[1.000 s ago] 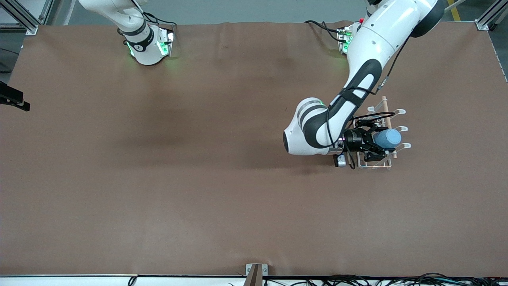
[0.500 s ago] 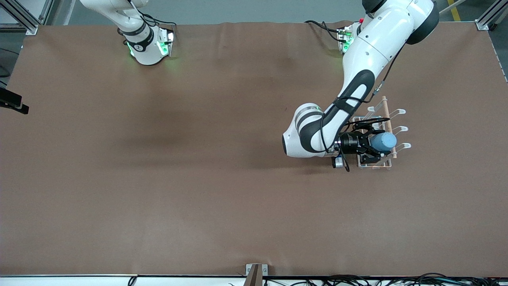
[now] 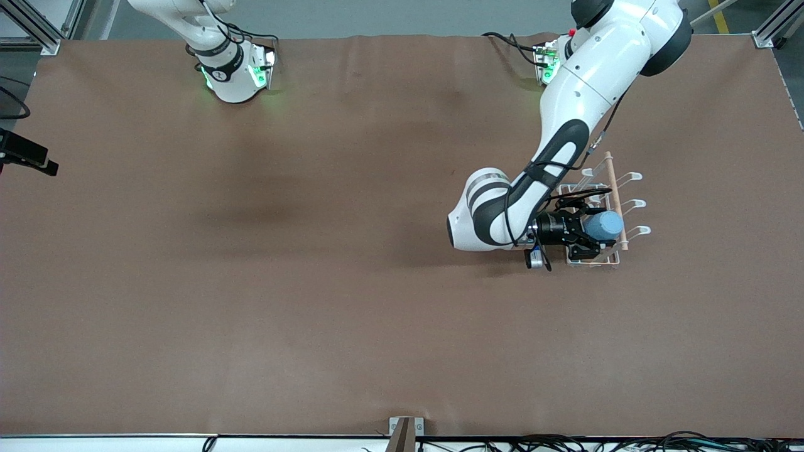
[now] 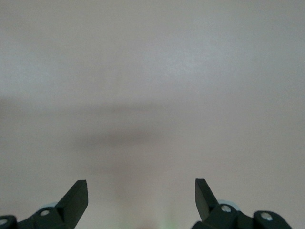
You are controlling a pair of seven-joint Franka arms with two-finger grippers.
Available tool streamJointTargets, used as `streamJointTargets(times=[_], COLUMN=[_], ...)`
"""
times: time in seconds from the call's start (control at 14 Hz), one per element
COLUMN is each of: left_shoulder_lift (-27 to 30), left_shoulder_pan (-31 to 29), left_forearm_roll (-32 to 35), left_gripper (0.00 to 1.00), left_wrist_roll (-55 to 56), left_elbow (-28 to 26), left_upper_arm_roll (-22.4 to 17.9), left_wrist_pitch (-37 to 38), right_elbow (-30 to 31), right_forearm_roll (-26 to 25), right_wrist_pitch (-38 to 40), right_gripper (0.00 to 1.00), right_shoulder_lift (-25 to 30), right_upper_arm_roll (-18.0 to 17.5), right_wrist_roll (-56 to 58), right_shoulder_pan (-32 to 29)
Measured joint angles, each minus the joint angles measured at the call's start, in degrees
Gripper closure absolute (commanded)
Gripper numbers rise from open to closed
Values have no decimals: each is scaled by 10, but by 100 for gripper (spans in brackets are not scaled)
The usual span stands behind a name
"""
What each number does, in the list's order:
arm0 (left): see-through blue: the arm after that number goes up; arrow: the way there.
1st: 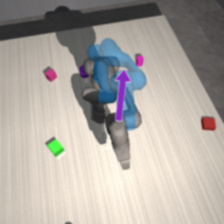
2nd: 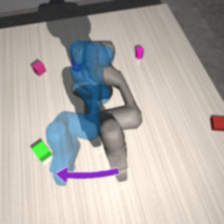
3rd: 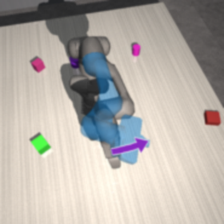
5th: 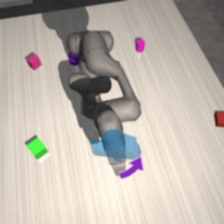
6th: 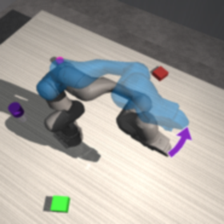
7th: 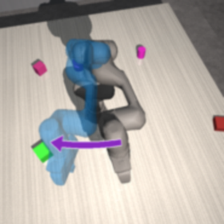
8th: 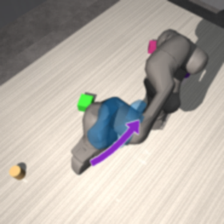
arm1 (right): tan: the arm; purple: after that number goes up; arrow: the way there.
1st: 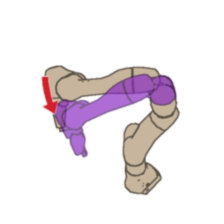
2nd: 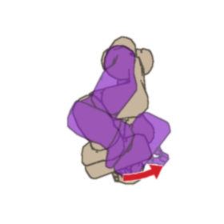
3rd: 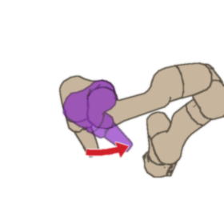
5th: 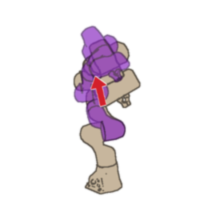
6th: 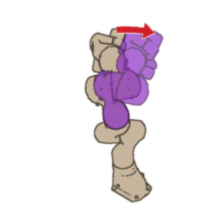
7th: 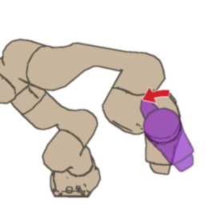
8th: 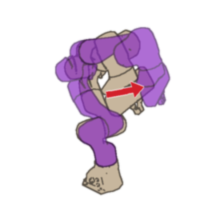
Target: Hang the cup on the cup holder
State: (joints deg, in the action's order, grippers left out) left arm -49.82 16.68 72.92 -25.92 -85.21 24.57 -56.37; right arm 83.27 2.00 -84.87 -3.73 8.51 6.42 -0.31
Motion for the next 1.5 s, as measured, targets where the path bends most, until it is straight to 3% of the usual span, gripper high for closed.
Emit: streamJointTargets(times=[0.29,0.57,0.79,1.0,1.29,1.5], left_shoulder_lift=[4,37,52,72,163,222], left_shoulder_pan=[4,4,-4,-32,-95,-140], left_forearm_roll=[-6,-112,-160,-220,-318,-380], left_gripper=[0,0,0,0,0,0], left_wrist_roll=[86,280,486,608,636,636], left_elbow=[16,90,137,165,179,180], left_upper_arm_roll=[6,18,64,83,84,86], left_wrist_pitch=[5,8,2,-59,-157,-192], right_elbow=[69,81,82,82,82,82], right_forearm_roll=[-1,-13,-14,-16,-26,-42], right_wrist_pitch=[-48,-46,-46,-46,-44,-44], right_gripper=[1,1,1,0,0,0], right_shoulder_lift=[37,46,46,46,46,47], right_upper_arm_roll=[0,-3,-4,-22,-33,-37], right_wrist_roll=[0,-2,-3,-4,-4,-4], right_shoulder_pan=[-1,-1,-1,-14,-21,-21])
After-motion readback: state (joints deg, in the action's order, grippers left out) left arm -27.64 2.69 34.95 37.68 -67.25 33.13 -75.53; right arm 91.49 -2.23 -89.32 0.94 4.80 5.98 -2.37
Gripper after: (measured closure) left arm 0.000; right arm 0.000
